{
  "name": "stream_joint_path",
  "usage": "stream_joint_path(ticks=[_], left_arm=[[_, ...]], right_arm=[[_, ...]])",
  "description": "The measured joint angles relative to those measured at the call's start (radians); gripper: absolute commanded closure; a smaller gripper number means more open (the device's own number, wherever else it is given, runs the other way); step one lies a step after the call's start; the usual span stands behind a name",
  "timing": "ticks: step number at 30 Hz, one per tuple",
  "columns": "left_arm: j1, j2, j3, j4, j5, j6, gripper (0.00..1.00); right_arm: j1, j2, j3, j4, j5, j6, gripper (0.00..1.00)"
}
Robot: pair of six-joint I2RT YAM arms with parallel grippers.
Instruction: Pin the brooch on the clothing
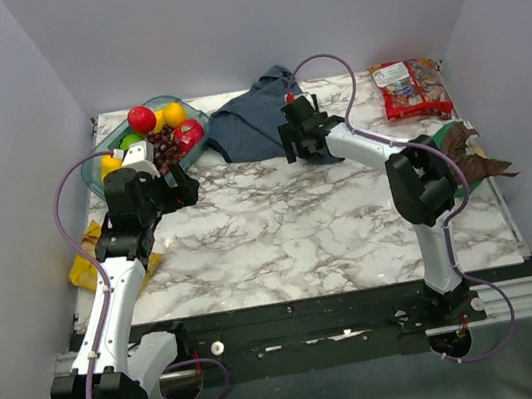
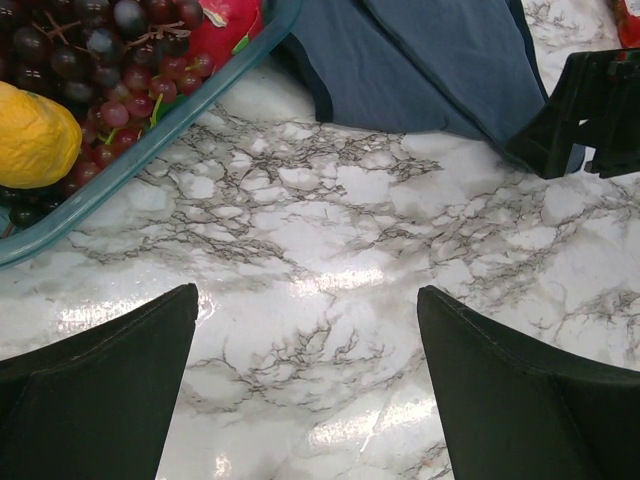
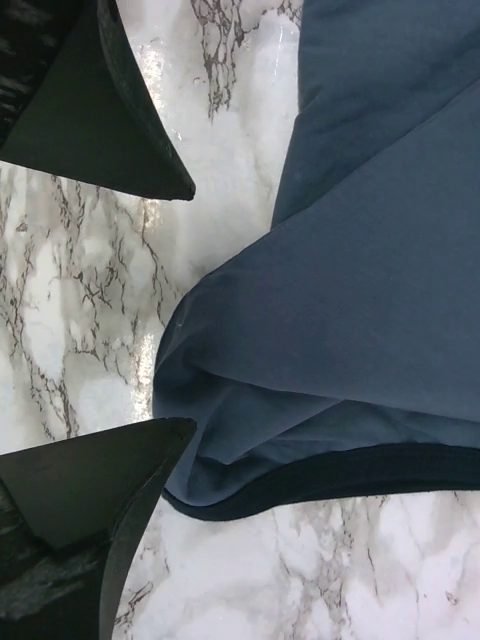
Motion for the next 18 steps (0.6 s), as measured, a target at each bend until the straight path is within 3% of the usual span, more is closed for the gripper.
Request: stream_joint_path(ticks=[6, 9, 10, 13, 18], left_arm=[[0.000, 0.002, 0.000, 0.000, 0.010, -0.003, 0.01], [0.000, 0.002, 0.000, 0.000, 0.012, -0.004, 0.01], [0.000, 0.002, 0.000, 0.000, 0.013, -0.004, 0.01], [0.000, 0.002, 0.000, 0.000, 0.013, -0.004, 0.01], [0.000, 0.002, 0.000, 0.001, 0.013, -0.004, 0.01]], right_arm=[[-0.013, 0.030, 0.013, -0.023, -0.010, 0.008, 0.28], [-0.029, 0.044, 0.013, -0.028, -0.032, 0.010, 0.52], [-0.034, 0.049, 0.013, -0.029, -0.041, 0.013, 0.72], [-0.042, 0.057, 0.013, -0.037, -0.062, 0.012, 0.99], [-0.046, 0.051, -0.006, -0.034, -0.091, 0.011, 0.99]])
